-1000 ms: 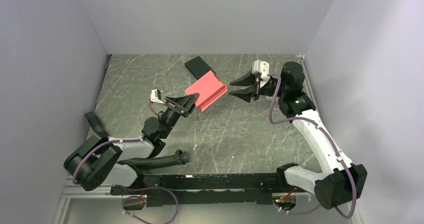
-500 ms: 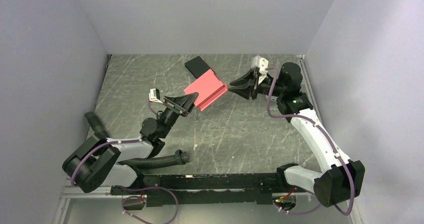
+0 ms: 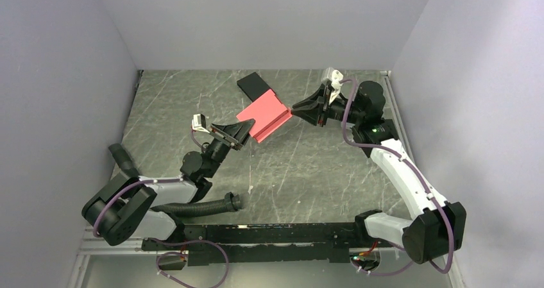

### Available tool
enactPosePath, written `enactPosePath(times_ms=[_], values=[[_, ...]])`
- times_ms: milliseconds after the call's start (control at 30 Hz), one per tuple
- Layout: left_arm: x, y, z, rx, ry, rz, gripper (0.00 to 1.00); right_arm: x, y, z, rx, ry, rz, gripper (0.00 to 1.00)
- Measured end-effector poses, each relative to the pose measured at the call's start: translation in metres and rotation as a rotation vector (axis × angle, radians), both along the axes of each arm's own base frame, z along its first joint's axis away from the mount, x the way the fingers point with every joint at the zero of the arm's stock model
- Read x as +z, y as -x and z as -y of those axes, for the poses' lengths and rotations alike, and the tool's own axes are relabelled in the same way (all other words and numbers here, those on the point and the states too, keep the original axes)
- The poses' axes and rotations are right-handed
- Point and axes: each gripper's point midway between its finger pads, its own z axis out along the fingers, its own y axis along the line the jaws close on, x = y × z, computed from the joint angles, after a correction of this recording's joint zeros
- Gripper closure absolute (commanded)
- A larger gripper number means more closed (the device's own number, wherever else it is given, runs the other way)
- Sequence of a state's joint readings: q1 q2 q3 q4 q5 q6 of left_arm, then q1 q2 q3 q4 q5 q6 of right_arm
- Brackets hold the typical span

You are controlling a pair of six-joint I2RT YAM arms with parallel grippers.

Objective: Fold the paper box
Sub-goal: Close the paper box.

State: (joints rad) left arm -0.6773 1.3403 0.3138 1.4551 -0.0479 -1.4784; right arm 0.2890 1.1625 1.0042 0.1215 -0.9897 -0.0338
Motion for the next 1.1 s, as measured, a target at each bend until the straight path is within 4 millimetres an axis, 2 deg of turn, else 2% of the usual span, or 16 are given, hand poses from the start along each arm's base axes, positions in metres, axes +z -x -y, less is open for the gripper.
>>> enactPosePath(times_ms=[400, 633, 700, 833, 1100], values=[[0.000, 0.000, 0.000, 0.001, -0.001, -0.002, 1.00, -0.010, -0.008, -0.008, -0.038, 0.007, -0.046, 0.91], [-0.001, 0.000, 0.000, 0.002, -0.001, -0.003, 1.00, -0.010, -0.009, -0.008, -0.047, 0.006, -0.049, 0.94], [-0.002, 0.000, 0.000, 0.003, -0.003, -0.006, 1.00, -0.010, -0.009, -0.007, -0.050, 0.004, -0.060, 0.92], [-0.004, 0.000, -0.001, 0.007, -0.005, -0.009, 1.00, -0.011, -0.010, -0.007, -0.057, 0.001, -0.075, 0.83], [-0.003, 0.001, -0.003, 0.014, -0.010, -0.002, 1.00, -0.012, -0.010, -0.008, -0.065, 0.004, -0.082, 0.80]])
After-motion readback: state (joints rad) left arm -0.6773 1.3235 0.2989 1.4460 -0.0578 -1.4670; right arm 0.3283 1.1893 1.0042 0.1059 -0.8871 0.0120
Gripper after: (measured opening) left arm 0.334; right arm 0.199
